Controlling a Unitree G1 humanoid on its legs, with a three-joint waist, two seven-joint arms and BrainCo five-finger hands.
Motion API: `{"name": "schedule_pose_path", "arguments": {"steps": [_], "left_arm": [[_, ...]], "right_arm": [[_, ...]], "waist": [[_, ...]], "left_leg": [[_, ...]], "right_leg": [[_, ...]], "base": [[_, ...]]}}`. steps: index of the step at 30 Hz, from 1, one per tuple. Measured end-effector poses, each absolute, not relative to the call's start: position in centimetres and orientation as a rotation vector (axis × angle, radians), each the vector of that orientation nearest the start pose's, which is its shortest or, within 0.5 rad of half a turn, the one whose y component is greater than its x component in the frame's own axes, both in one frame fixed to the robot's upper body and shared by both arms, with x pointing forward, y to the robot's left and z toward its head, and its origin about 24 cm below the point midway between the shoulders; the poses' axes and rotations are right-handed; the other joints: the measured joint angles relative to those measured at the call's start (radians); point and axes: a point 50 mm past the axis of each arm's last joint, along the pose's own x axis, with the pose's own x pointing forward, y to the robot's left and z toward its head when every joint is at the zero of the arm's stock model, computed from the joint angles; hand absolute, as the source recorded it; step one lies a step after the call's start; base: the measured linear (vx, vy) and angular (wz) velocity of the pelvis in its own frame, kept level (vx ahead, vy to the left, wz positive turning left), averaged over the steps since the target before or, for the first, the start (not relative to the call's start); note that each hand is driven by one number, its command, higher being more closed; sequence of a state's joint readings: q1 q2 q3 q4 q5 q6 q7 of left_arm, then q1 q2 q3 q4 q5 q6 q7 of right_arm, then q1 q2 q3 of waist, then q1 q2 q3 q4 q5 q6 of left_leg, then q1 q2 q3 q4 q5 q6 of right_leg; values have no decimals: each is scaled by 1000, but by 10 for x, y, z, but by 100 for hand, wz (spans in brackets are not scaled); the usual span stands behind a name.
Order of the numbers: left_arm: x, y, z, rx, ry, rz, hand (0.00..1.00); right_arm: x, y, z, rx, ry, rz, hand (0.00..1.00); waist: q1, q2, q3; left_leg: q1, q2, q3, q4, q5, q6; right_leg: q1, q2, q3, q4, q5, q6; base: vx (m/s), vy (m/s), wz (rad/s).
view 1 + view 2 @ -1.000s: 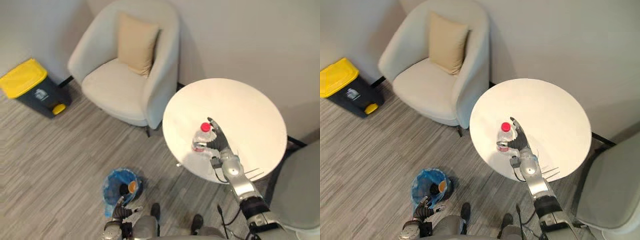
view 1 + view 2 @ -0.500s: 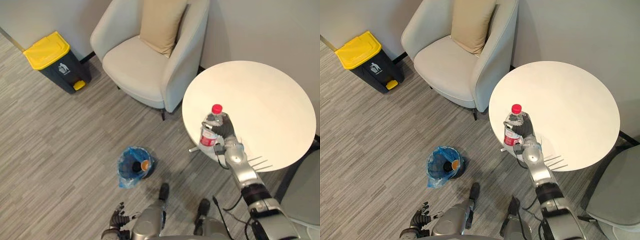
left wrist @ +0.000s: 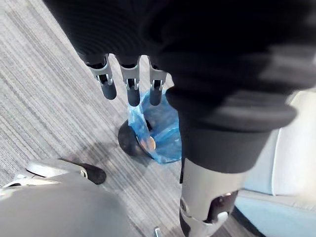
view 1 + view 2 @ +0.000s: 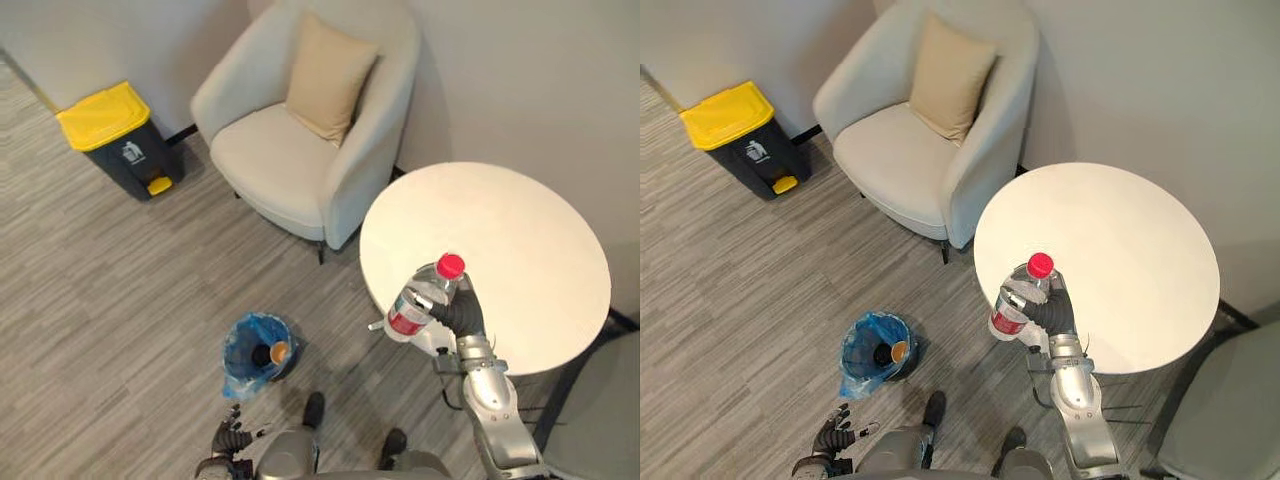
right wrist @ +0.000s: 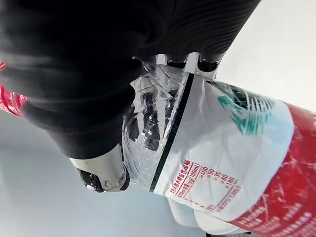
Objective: Gather rubbish on tea table into small bin, then transfer packed bag to large trash can.
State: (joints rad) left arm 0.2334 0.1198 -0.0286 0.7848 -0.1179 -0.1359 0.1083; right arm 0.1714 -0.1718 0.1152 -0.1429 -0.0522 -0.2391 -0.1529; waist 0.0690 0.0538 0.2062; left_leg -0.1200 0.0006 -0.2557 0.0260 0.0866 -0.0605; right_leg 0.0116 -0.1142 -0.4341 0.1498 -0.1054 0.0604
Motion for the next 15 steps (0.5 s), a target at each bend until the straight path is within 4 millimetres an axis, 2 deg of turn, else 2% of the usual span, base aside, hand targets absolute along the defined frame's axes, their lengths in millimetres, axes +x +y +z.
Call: {"name": "schedule_pose_path", "arguments": {"steps": [1, 2, 3, 4, 6, 7, 8, 10, 13, 14, 15], "left_arm": [[98, 200, -139, 45, 873, 238, 0], [98, 198, -140, 37, 872, 243, 0], [99, 199, -140, 42, 870, 249, 0], [105, 196, -139, 36, 857, 254, 0], [103, 192, -140, 28, 864, 249, 0], [98, 186, -142, 17, 878, 240, 0], [100, 187, -141, 21, 873, 238, 0], [100, 188, -141, 27, 873, 238, 0], [103, 196, -139, 49, 861, 242, 0], [102, 203, -138, 71, 863, 246, 0], [101, 206, -138, 80, 866, 247, 0]], "right_arm": [[216, -161, 59, -181, -218, -34, 100], [216, -160, 58, -196, -219, -41, 100], [217, -160, 59, -208, -226, -44, 100], [223, -162, 66, -239, -257, -62, 100], [227, -166, 70, -272, -274, -89, 100], [229, -172, 72, -297, -284, -118, 100], [232, -174, 72, -314, -281, -139, 100], [237, -174, 70, -319, -276, -149, 100], [240, -172, 59, -307, -221, -153, 100], [241, -170, 54, -302, -196, -146, 100], [242, -170, 52, -300, -185, -146, 100]], "waist": [[-5, 5, -4], [-6, 3, -17], [-11, 3, -24], [-26, 14, -24], [-26, 41, -33], [-30, 65, -48], [-26, 63, -48], [-27, 59, -50], [-26, 22, -32], [-26, -6, -16], [-28, -19, -8]], "left_leg": [[-19, 5, 73, -6, -25, 63], [-27, 35, 215, -19, -65, 130], [-38, 53, 308, -13, -86, 160], [-83, 139, 599, 125, -105, 186], [-83, 183, 705, 184, -101, 181], [-73, 190, 723, 175, -90, 103], [-58, 168, 719, 156, -88, 99], [-51, 146, 714, 141, -86, 94], [-62, 116, 709, 202, -141, 87], [-72, 106, 707, 272, -193, 90], [-79, 99, 704, 308, -219, 90]], "right_leg": [[3, -10, -40, 19, -12, -2], [3, -21, -75, 14, -4, -4], [11, -27, -95, -4, 5, -4], [17, -61, -162, -11, 17, -1], [19, -64, -180, 8, 7, 9], [21, -70, -195, 42, -20, 32], [22, -95, -195, 61, -30, 37], [24, -110, -189, 59, -28, 44], [11, -175, -181, 143, -66, 79], [-6, -227, -165, 233, -108, 92], [-17, -253, -155, 286, -125, 89]], "base": [[-140, -12, 78], [-124, -4, 93], [-42, 96, 124], [-11, 136, 106], [16, 144, 71], [28, 132, 47], [16, 155, 42], [-6, 123, 17], [28, 141, 13], [20, 103, 5], [28, 112, 13]]}}
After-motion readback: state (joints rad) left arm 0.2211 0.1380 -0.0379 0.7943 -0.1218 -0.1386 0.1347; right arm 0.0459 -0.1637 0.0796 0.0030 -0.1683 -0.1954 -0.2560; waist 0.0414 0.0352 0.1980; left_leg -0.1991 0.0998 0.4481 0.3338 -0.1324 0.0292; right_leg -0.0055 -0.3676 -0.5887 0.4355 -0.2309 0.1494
